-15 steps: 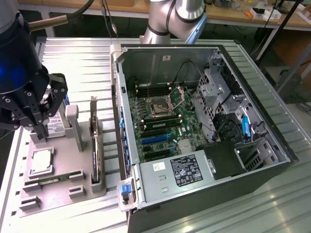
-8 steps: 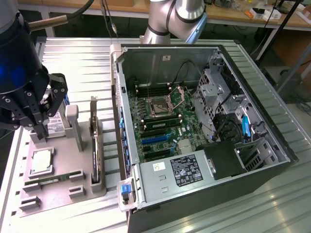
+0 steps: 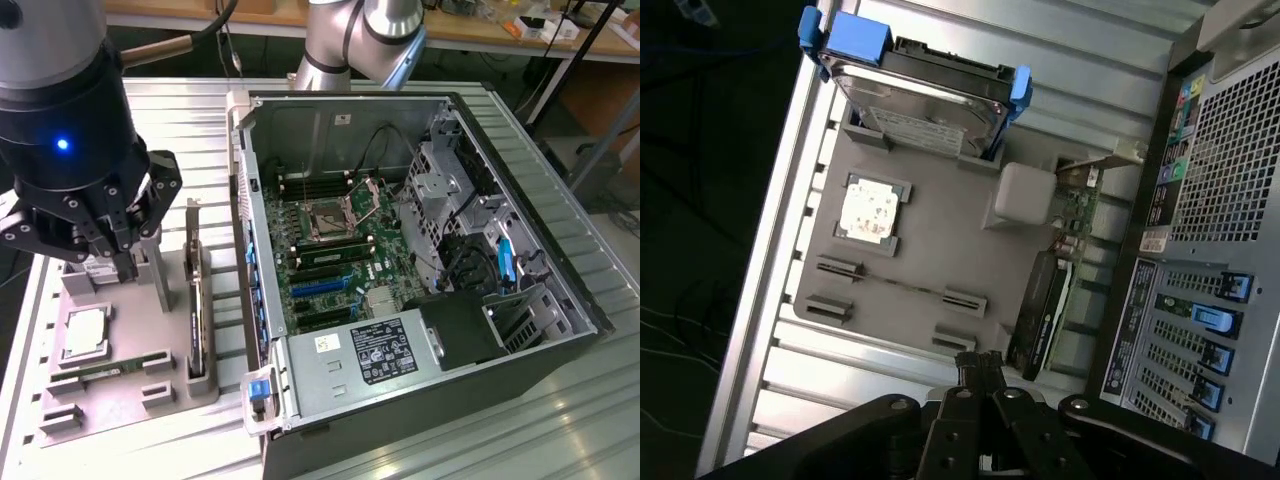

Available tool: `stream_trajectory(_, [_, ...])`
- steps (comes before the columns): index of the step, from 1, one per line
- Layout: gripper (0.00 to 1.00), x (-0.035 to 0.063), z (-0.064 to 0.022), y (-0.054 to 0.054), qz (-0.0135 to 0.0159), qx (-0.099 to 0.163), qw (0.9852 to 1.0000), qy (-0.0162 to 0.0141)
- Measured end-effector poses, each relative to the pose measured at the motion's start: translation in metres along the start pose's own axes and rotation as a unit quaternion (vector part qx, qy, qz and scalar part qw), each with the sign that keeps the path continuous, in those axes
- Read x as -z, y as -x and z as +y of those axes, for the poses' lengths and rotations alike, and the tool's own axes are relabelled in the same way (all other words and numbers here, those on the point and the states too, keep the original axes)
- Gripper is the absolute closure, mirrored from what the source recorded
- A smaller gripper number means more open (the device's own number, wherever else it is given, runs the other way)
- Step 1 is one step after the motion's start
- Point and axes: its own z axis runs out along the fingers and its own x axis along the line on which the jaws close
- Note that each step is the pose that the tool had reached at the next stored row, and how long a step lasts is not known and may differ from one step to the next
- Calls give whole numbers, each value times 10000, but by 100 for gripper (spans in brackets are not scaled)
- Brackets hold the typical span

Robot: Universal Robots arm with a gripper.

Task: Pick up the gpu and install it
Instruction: 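Pick up the gpu and move the gpu toward the slot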

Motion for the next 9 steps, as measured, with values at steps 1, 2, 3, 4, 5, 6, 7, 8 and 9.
stream_trajectory(1, [89,-6,-7,26,0,-33,10000,-1])
stream_trajectory(2, [89,-13,-8,30,-3,-73,10000,-2])
stream_trajectory(3, [89,-19,-9,31,-7,-147,9999,-4])
stream_trajectory(4, [89,-26,-10,31,-12,-269,9996,-7])
stream_trajectory(5, [89,-36,-10,31,-19,-432,9991,-11])
stream_trajectory(6, [89,-40,-10,31,-23,-529,9986,-13])
stream_trajectory(7, [89,-41,-11,36,-24,-555,9985,-13])
stream_trajectory(8, [89,-43,-22,76,-23,-555,9985,-14])
stream_trajectory(9, [89,-47,-40,140,-22,-554,9985,-14])
